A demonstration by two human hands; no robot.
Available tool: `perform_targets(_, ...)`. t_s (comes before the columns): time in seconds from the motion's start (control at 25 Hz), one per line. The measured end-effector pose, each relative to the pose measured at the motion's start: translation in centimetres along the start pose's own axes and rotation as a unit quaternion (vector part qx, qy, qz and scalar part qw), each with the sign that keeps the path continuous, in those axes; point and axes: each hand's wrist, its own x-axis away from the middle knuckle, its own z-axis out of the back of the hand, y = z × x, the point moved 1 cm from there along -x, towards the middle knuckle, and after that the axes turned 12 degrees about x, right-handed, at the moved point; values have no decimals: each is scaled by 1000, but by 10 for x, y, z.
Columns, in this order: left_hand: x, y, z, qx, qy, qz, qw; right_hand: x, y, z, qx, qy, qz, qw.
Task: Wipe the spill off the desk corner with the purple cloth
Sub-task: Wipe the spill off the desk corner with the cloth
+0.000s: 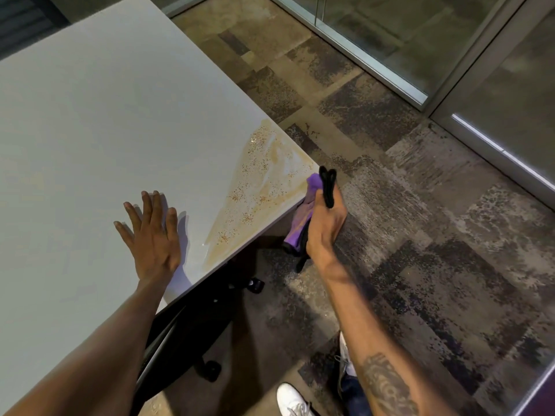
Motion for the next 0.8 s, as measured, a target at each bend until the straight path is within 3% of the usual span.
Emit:
perform_targets(0.16,0,0,2,-4,-6,5,1000,-50,-26,35,17,-36,59,997)
perform_targets(0.32,-1,4,5,-8,-11,3,1000,-82,-17,77,53,-94,-9,994)
perform_targets(0.52,-1,7,5,-32,-11,-6,999,-107,-15,73,101,-279,-55,953)
perform_targets(0.64,-1,5,4,-31,-11,-17,999,-130,-35,55,216,-288,-14,933)
perform_targets(0.8,-6,-10,-1,-56,-34,-40,997,-156,-58,32,284,-321,-52,902)
